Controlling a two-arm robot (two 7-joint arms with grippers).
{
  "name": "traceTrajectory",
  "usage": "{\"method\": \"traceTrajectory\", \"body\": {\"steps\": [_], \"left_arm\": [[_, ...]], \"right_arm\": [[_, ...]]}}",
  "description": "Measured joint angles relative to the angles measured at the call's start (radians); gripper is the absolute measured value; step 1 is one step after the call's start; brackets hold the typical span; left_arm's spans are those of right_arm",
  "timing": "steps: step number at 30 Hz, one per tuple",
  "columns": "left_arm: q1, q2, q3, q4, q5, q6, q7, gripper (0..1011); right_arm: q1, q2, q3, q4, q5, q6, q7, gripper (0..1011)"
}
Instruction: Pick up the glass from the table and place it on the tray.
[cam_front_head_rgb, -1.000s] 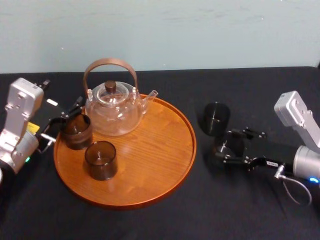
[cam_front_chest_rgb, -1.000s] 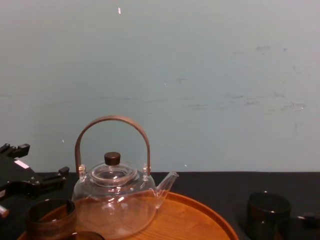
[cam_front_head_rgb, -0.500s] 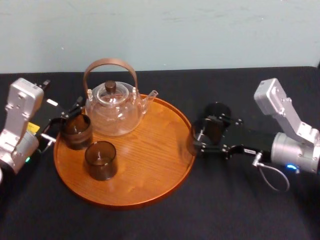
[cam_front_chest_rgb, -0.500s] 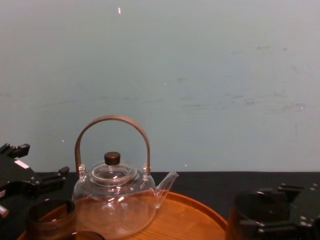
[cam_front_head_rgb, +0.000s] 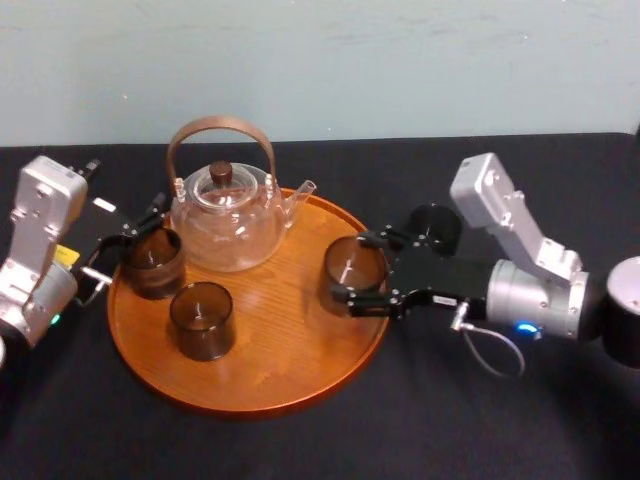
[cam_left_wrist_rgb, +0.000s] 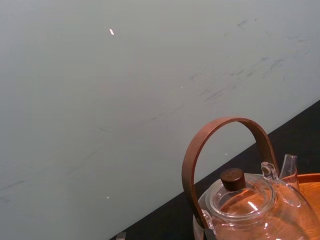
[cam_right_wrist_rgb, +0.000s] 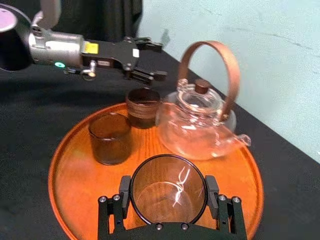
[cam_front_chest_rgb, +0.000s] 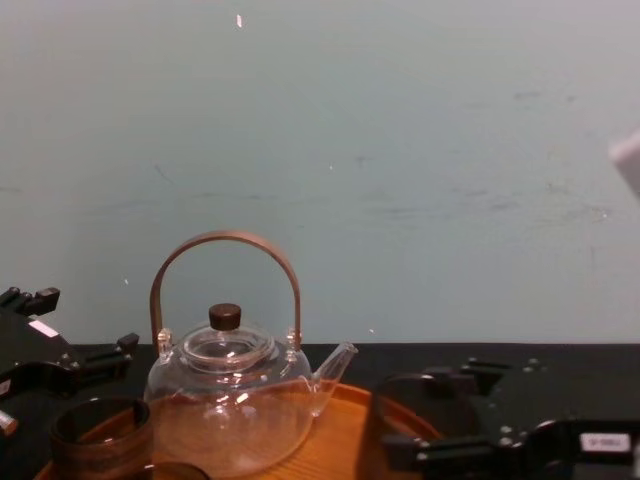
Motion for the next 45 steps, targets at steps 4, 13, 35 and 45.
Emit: {"method": "traceTrajectory", "body": {"steps": [4,13,35,45], "left_arm": [[0.0,0.0,0.0,0.0,0.0,0.0,0.0,1001],[0.0,0.0,0.0,0.0,0.0,0.0,0.0,1001],[0.0,0.0,0.0,0.0,0.0,0.0,0.0,1001],[0.0,0.0,0.0,0.0,0.0,0.0,0.0,1001]], "right_arm": [[0.014,-0.016,-0.023,0.01,-0.007,-0.007,0.006,905],[0.033,-0.047,-0.067,0.043,-0.029,-0.025,0.013,905],[0.04,-0.087,-0.11,0.11,-0.051,-0.04,0.019,905],[0.041,-0.097,-0.117,0.132,-0.063,-0.036,0.017,905]]}}
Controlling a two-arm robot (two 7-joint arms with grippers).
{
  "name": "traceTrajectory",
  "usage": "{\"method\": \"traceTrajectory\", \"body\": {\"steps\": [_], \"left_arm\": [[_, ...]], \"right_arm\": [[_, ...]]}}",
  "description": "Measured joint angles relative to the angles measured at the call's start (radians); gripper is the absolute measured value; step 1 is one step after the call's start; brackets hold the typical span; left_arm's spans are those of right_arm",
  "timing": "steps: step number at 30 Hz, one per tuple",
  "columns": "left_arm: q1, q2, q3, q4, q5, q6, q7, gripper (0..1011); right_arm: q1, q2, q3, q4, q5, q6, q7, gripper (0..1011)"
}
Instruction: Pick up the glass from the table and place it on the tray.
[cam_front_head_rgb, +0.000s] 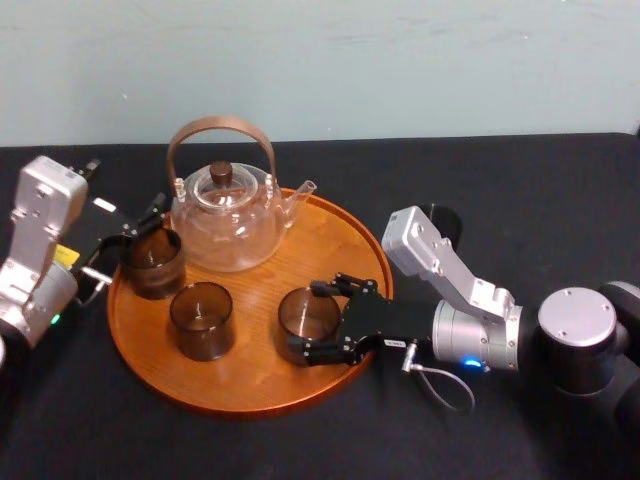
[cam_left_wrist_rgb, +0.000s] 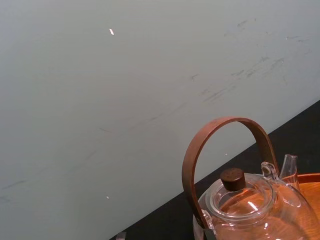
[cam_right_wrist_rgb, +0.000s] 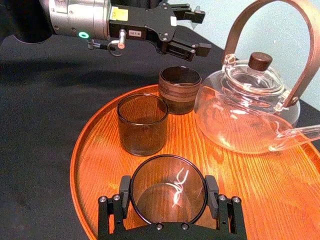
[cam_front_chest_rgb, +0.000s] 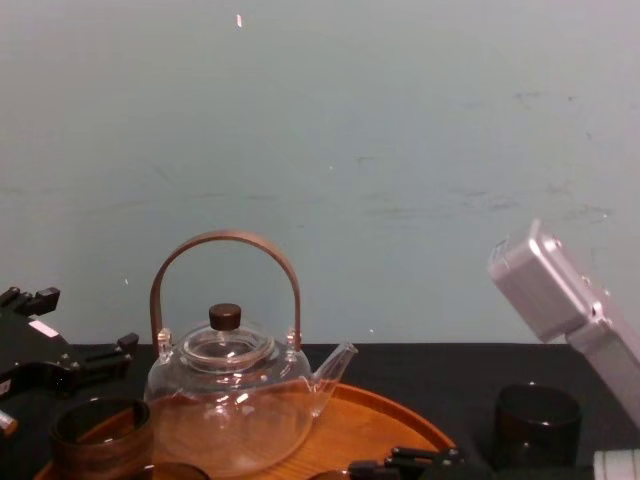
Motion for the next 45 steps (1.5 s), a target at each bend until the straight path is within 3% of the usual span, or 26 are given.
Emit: {"method": "traceTrajectory", "body": {"steps": [10,16,35,45], "left_arm": [[0.0,0.0,0.0,0.0,0.0,0.0,0.0,1001],[0.0,0.0,0.0,0.0,0.0,0.0,0.0,1001],[0.0,0.0,0.0,0.0,0.0,0.0,0.0,1001],[0.0,0.0,0.0,0.0,0.0,0.0,0.0,1001]], "right_arm": [[-0.002,-0.003,-0.002,0.008,-0.012,0.005,-0.008,905],[-0.003,-0.002,-0.002,0.01,-0.015,0.01,-0.007,1002],[-0.002,-0.002,0.0,0.009,-0.012,0.008,-0.006,1002],[-0.028,0.027,0.024,-0.028,0.028,-0.008,0.016,1002]]}}
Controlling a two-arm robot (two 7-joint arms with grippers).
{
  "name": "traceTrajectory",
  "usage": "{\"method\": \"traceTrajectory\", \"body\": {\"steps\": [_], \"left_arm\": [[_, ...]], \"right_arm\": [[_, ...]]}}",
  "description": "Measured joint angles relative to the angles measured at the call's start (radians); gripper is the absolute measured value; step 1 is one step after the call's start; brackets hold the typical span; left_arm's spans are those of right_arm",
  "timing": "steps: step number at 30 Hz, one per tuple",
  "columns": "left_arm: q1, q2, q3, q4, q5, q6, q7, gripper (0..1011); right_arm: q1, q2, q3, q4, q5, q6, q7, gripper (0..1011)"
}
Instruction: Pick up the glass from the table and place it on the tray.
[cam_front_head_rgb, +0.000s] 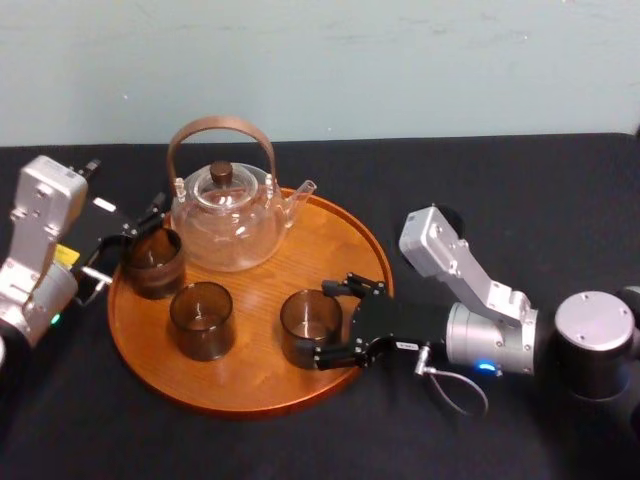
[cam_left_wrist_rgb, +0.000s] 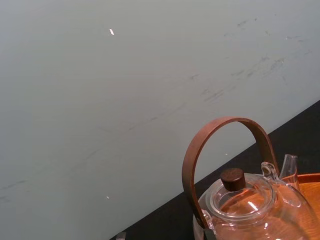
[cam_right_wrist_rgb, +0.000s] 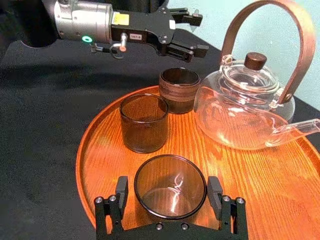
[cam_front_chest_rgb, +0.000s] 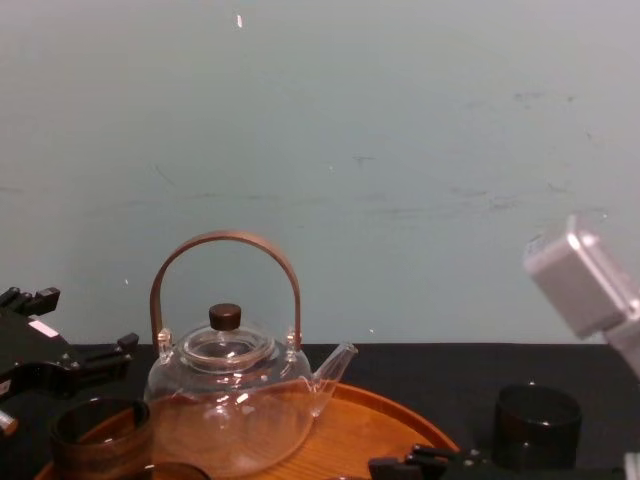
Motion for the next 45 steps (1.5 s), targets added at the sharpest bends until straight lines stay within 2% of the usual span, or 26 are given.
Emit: {"method": "traceTrajectory", "body": {"steps": [4,13,19,29,36,45], "left_arm": [[0.0,0.0,0.0,0.0,0.0,0.0,0.0,1001],[0.0,0.0,0.0,0.0,0.0,0.0,0.0,1001],[0.0,0.0,0.0,0.0,0.0,0.0,0.0,1001],[0.0,0.0,0.0,0.0,0.0,0.0,0.0,1001],[0.0,0.0,0.0,0.0,0.0,0.0,0.0,1001],[0.0,0.0,0.0,0.0,0.0,0.0,0.0,1002]], "right_arm": [[-0.012,0.016,0.008,-0.019,0.011,-0.004,0.005,1002],[-0.063,0.084,0.042,-0.094,0.052,-0.022,0.013,1002],[-0.113,0.146,0.086,-0.154,0.092,-0.038,0.012,1002],[-0.178,0.209,0.153,-0.196,0.128,-0.053,-0.026,1002],[-0.207,0.218,0.202,-0.198,0.132,-0.039,-0.088,1002],[-0.221,0.197,0.254,-0.187,0.123,0.006,-0.167,1002]]}}
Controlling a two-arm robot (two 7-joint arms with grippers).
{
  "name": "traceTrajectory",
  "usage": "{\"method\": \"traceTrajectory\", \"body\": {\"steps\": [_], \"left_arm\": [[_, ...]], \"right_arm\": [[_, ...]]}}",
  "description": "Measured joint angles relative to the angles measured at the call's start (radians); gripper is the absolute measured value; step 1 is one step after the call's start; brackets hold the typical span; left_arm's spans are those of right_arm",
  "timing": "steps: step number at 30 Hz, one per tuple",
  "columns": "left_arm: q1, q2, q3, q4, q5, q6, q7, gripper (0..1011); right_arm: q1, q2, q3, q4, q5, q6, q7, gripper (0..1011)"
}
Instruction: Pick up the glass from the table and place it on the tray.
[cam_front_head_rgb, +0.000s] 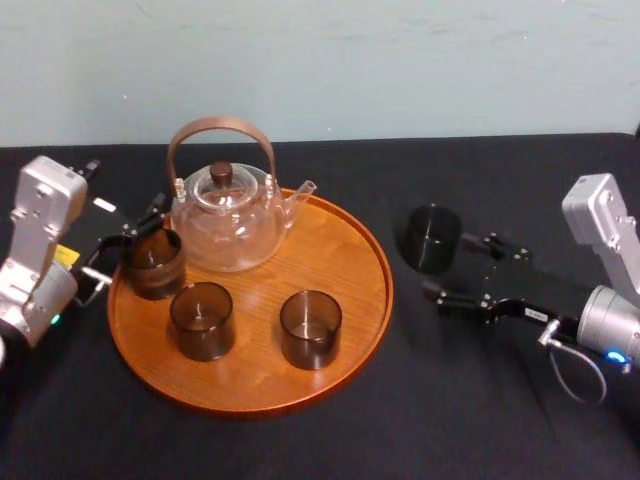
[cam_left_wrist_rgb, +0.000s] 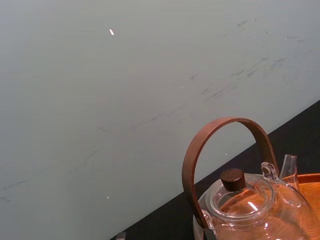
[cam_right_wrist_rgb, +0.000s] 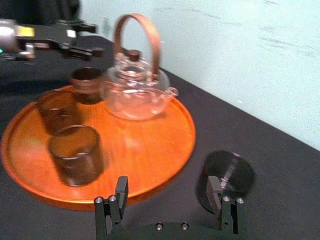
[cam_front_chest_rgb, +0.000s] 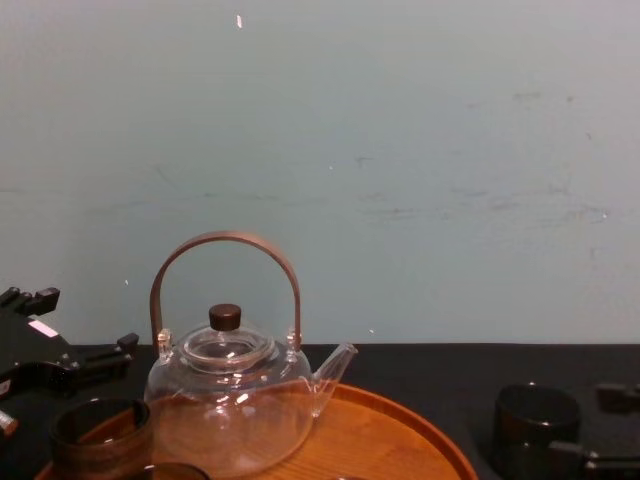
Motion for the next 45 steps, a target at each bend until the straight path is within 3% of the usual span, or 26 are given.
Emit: {"method": "traceTrajectory", "body": {"steps": [6,17,29,45], "left_arm": [[0.0,0.0,0.0,0.0,0.0,0.0,0.0,1001],[0.0,0.0,0.0,0.0,0.0,0.0,0.0,1001],[0.0,0.0,0.0,0.0,0.0,0.0,0.0,1001],[0.0,0.0,0.0,0.0,0.0,0.0,0.0,1001]], "right_arm": [[-0.009,-0.021,0.039,0.013,-0.013,0.05,-0.063,1002],[-0.003,-0.062,0.075,0.055,-0.031,0.113,-0.117,1002],[0.035,-0.109,0.073,0.114,-0.055,0.152,-0.117,1002],[0.123,-0.178,0.037,0.214,-0.116,0.172,-0.113,1002]]}}
